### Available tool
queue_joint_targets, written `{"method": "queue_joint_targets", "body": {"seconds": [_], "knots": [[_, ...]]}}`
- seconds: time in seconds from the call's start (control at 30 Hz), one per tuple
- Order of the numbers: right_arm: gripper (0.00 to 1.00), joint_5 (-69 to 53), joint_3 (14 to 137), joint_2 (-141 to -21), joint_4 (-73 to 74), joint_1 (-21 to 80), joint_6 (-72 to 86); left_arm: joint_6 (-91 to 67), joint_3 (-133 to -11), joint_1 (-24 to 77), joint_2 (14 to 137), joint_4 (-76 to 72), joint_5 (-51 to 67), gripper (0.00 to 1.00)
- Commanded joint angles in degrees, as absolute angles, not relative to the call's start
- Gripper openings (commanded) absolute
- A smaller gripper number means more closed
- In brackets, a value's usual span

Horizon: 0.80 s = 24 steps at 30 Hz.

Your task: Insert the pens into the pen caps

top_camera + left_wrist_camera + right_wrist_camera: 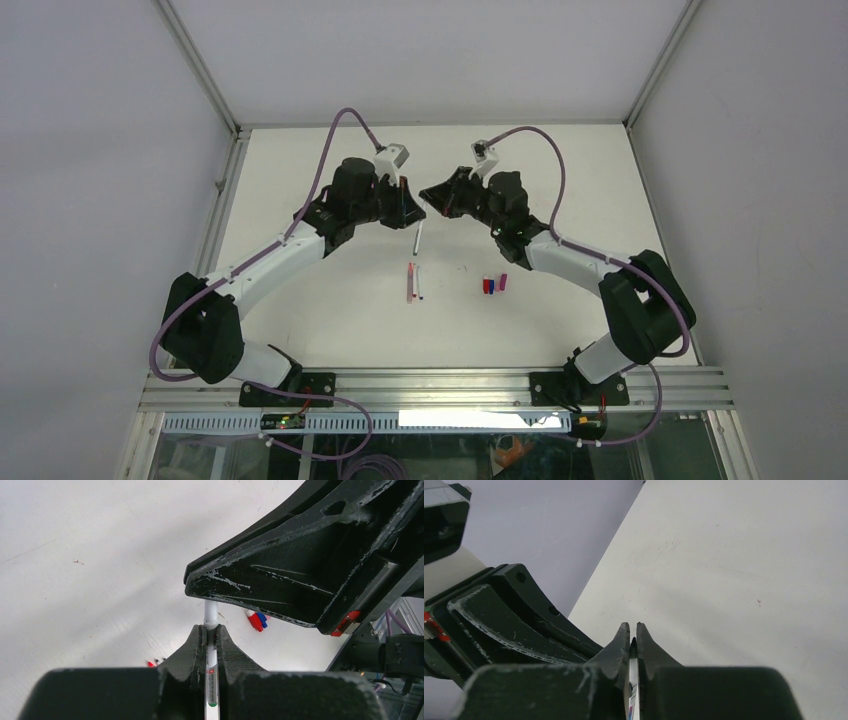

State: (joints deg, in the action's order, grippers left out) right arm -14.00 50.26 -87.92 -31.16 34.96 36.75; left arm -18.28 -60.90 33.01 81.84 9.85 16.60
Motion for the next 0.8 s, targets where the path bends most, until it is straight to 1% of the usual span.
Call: {"method": "queue_joint_targets", "body": {"seconds": [0.0,0.17,0.23,0.27,0.33,0.4,0.63,0.77], "knots": [[0.00,-15.3,53.0,-88.3,-32.8,34.4,37.3,-16.8,-60.4,33.1,81.5,7.1,16.8,0.00],[0.00,-14.5,52.7,-88.2,-33.0,34.0,37.7,-16.9,-60.5,33.1,82.0,7.3,16.0,0.00],[0.00,-14.3,52.7,-88.1,-33.0,33.9,37.8,-16.9,-60.6,33.1,82.2,7.4,16.0,0.25],[0.00,-14.2,52.8,-88.0,-33.0,33.7,37.8,-17.1,-60.5,33.1,82.3,7.4,16.1,0.35],[0.00,-14.2,52.8,-88.0,-33.0,33.4,37.9,-17.2,-60.5,33.1,82.5,7.4,16.4,0.46],[0.00,-14.2,52.7,-87.8,-33.2,33.2,38.1,-17.4,-60.4,33.1,82.7,7.4,16.7,0.51],[0.00,-14.1,52.3,-87.2,-33.9,32.4,38.6,-18.4,-59.1,33.1,84.0,6.1,18.7,0.55],[0.00,-14.5,52.2,-87.3,-34.9,32.1,39.4,-19.4,-58.9,33.1,86.2,4.3,20.7,0.53]]}}
